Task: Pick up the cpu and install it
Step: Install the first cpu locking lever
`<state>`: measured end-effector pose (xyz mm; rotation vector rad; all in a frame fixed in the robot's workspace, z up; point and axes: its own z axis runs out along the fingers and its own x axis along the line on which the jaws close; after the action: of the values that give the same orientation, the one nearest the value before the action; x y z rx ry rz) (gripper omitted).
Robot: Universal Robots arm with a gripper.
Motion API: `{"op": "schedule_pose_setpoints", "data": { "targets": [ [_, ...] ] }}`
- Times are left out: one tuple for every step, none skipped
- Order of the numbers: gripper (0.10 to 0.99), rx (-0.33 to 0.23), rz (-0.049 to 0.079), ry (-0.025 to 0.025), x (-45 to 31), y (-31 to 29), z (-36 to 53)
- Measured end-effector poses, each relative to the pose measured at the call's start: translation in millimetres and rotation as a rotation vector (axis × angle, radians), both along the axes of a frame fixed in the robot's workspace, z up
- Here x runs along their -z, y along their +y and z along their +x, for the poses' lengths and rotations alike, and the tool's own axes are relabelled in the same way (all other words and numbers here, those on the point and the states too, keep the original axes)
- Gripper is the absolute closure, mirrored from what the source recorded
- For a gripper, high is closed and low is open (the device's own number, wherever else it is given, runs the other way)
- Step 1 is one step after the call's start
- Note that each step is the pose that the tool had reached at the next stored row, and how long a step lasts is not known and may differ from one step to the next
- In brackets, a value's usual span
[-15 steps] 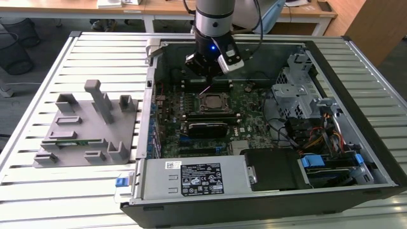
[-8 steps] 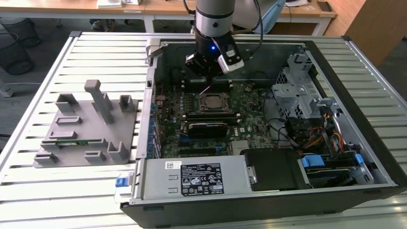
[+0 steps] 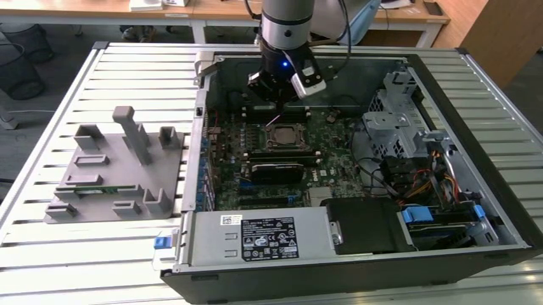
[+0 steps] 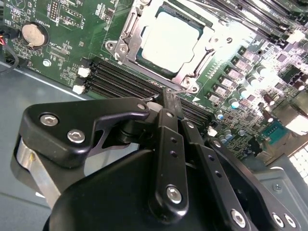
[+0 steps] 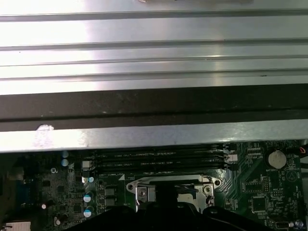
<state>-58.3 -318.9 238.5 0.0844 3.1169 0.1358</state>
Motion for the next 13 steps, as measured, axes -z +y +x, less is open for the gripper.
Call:
{"op": "schedule_pose_setpoints", "data": {
  "targets": [
    [0.973,-0.004,0.000,0.0000,0.1,0.0,0.3],
    [0.973,-0.010,0.000,0.0000,0.3,0.0,0.7],
    [0.973,-0.016,0.000,0.0000,0.4,0.0,1.1],
    [0.973,-0.018,0.000,-0.0001,0.5,0.0,1.7],
    [0.973,-0.019,0.000,-0.0001,0.5,0.2,2.1],
    [0.973,-0.020,0.000,0.0001,0.6,0.4,2.8],
    [0.973,-0.020,0.000,0.0000,0.6,0.7,3.3],
    [0.973,-0.020,0.000,0.0000,0.7,1.1,3.6],
    [0.973,-0.020,0.000,0.0000,0.8,1.5,3.9],
    [0.973,-0.020,0.000,0.0000,0.9,1.9,4.2],
    [0.973,-0.020,0.000,0.0000,1.0,2.4,4.3],
    [0.973,-0.020,0.000,0.0000,1.2,3.0,4.4],
    [0.973,-0.021,0.000,0.0000,1.3,3.6,4.4]
  ]
}}
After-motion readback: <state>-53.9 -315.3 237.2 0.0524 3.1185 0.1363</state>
